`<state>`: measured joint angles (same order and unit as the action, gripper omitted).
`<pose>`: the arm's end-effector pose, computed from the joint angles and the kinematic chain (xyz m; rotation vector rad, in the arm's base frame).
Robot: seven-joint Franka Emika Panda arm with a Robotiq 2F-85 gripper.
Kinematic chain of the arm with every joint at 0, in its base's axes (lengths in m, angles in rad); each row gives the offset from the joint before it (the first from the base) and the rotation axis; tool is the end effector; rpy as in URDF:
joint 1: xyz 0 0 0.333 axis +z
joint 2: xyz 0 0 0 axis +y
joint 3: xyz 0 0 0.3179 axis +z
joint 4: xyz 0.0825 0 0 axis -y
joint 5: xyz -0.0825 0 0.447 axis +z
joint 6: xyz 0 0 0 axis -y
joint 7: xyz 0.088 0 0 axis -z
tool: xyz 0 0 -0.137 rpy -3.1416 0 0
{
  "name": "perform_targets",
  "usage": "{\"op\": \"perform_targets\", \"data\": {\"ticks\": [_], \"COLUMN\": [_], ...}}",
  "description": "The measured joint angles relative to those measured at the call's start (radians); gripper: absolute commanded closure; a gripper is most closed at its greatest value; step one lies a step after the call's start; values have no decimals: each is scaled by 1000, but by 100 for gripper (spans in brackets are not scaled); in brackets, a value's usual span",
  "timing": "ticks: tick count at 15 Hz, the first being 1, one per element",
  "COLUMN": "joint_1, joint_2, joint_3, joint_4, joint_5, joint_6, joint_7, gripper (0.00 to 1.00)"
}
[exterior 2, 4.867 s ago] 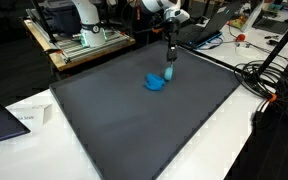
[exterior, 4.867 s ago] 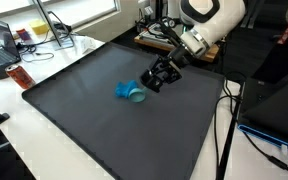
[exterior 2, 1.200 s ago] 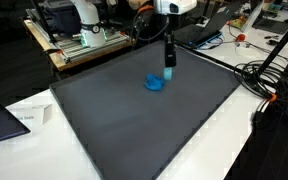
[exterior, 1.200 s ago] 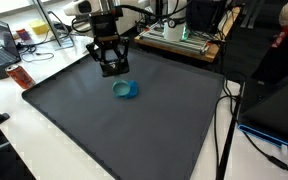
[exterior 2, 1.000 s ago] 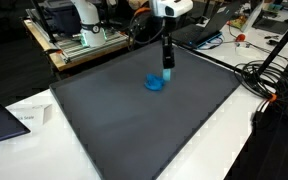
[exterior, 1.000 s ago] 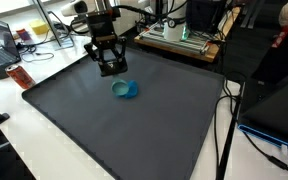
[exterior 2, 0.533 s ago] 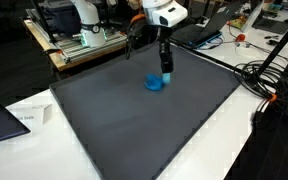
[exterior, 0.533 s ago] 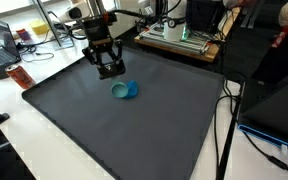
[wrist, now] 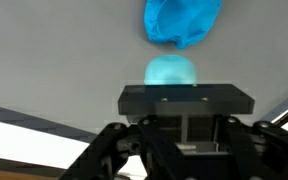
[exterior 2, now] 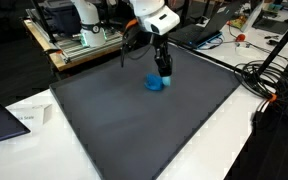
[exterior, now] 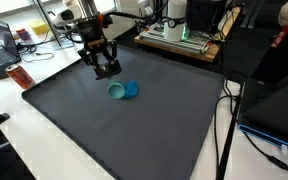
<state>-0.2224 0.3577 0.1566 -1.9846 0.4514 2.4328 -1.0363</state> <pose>0.6678 -0.0349 0.2259 -2.7155 -0.8779 -0.3785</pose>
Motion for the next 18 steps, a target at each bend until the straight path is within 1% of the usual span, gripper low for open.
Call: {"op": "perform_targets", "data": {"ticks": [3,4,9,18], "joint_1": [0,0,5,-5], "joint_2": [0,0,4,14], "joint_3": [2,2,-6,-39], "joint_4": [0,0,1,77], "joint_5": [0,0,0,7], "joint_6": [0,0,-16,-226], "joint_7": [0,0,1,1], "gripper": [53,78,78,78]}}
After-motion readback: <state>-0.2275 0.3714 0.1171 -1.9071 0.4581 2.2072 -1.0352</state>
